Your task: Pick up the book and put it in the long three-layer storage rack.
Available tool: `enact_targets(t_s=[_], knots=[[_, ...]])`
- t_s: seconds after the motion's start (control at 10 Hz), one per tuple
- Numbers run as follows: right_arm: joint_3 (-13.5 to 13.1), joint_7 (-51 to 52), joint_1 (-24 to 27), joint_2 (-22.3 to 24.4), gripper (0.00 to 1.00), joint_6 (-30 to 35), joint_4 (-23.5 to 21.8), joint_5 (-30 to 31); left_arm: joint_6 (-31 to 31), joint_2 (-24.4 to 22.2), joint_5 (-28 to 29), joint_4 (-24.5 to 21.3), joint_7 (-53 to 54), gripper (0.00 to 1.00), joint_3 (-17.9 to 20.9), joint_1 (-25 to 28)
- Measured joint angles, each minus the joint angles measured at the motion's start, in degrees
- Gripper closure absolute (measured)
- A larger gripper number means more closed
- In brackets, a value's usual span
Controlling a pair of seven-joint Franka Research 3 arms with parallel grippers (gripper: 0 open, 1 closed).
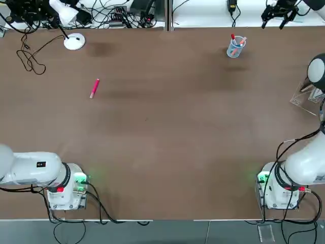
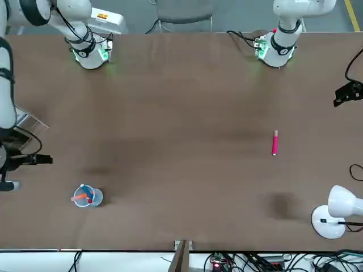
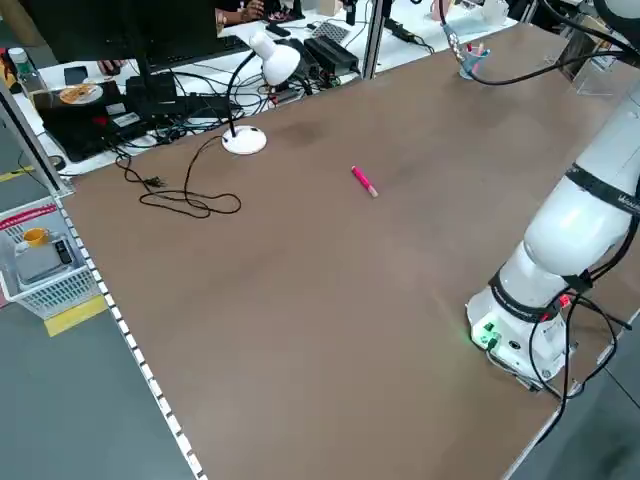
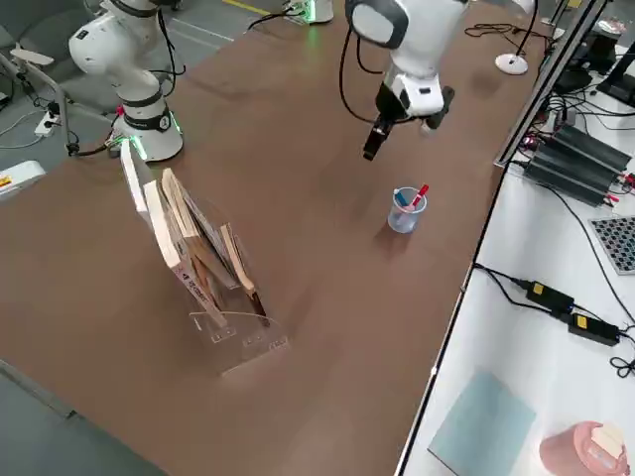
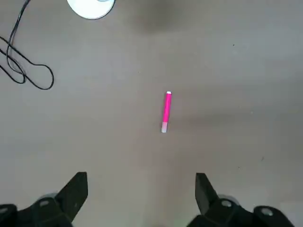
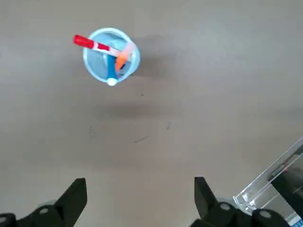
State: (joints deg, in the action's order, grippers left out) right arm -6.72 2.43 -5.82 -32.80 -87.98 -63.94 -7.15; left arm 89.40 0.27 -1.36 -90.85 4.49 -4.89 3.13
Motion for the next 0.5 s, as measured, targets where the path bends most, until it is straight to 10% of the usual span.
enact_targets(t_s=[0.5], knots=[[-1.7, 0.0, -2.1, 7.0, 0.0, -2.4, -4.7, 3.3, 0.0, 0.0, 0.0, 0.0, 0.0, 0.0, 0.0, 0.0]])
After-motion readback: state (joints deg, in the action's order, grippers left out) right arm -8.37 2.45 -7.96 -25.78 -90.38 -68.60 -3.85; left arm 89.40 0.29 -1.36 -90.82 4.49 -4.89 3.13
